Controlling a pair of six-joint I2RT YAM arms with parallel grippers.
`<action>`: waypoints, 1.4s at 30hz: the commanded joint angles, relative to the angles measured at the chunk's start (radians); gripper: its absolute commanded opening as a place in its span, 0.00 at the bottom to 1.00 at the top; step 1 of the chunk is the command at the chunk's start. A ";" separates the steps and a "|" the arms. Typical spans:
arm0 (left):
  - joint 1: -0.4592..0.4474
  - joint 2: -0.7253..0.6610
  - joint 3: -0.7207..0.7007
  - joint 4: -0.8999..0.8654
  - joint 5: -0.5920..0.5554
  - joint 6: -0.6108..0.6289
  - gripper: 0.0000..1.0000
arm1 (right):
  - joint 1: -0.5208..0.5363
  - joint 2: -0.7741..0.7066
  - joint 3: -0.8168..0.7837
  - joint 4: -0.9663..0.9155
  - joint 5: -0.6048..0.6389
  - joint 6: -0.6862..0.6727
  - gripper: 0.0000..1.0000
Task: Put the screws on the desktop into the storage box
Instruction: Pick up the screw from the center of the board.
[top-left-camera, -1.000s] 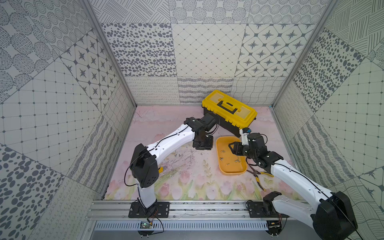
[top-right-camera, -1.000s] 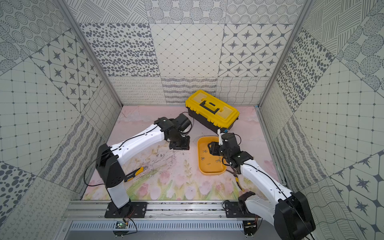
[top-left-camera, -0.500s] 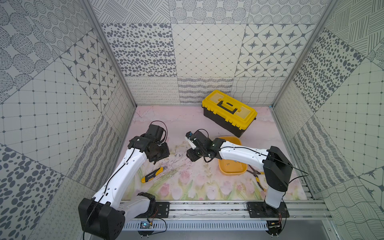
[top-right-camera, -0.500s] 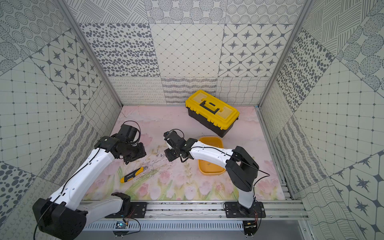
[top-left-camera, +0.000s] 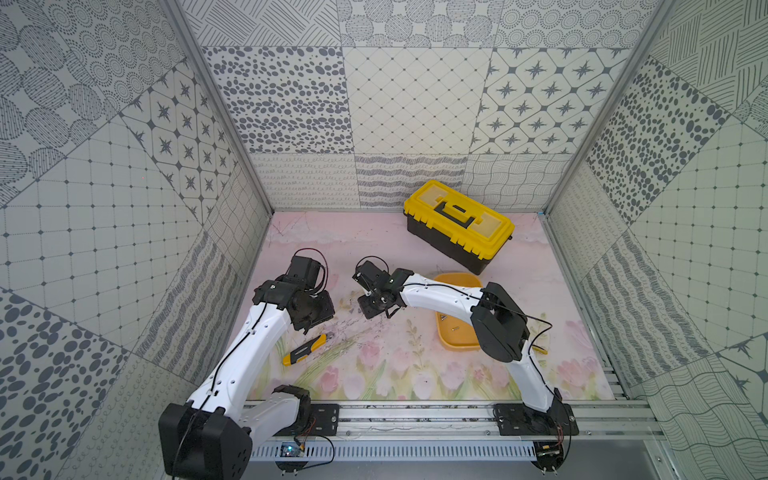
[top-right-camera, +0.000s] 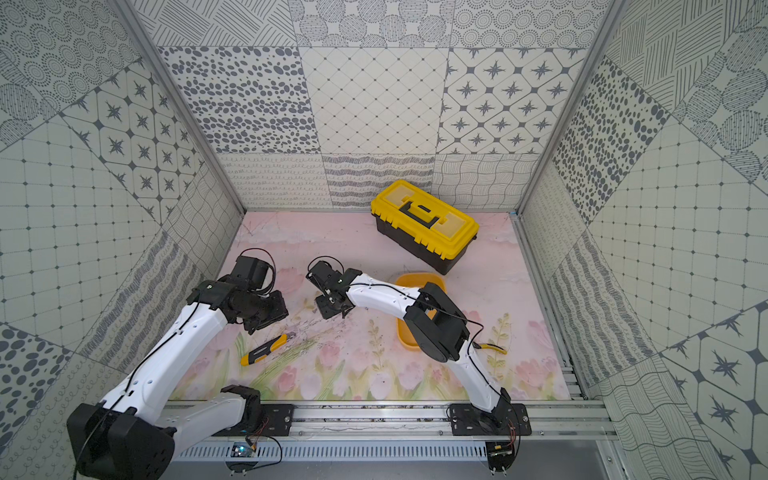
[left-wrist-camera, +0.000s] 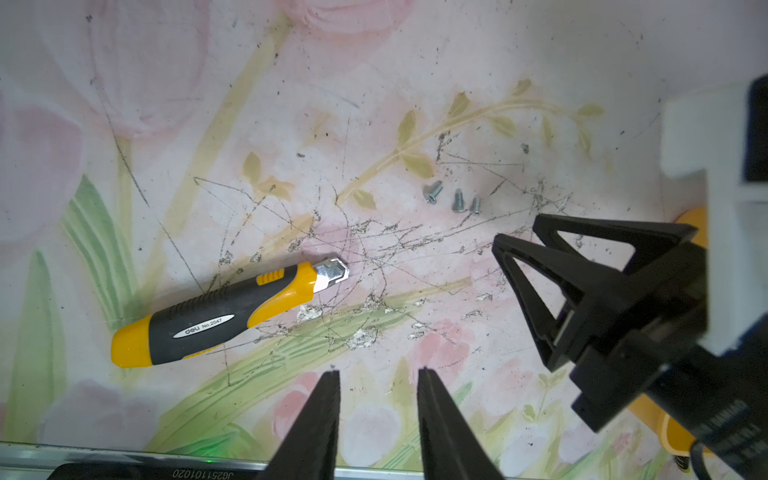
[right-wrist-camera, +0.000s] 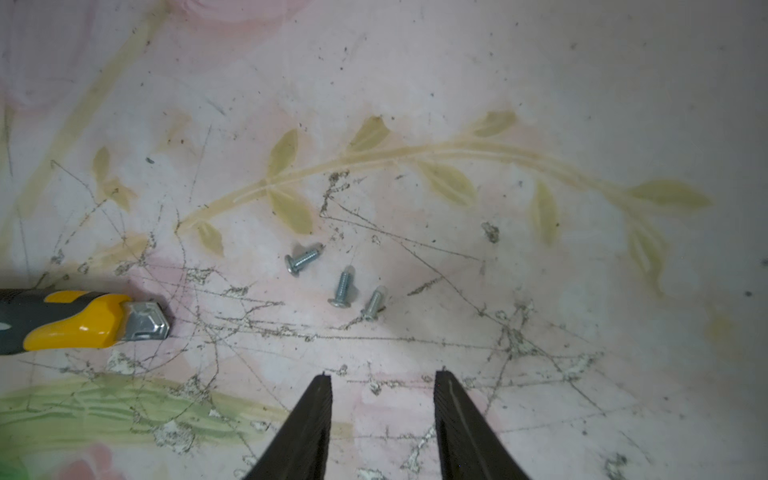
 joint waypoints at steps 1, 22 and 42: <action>0.009 0.003 -0.001 0.023 0.017 0.024 0.37 | 0.006 0.053 0.077 -0.057 0.025 -0.010 0.43; 0.011 0.004 0.001 0.017 0.004 0.021 0.36 | 0.008 0.182 0.171 -0.134 0.038 -0.034 0.36; 0.013 0.012 0.001 0.018 0.005 0.022 0.36 | 0.021 0.250 0.246 -0.219 0.100 -0.035 0.20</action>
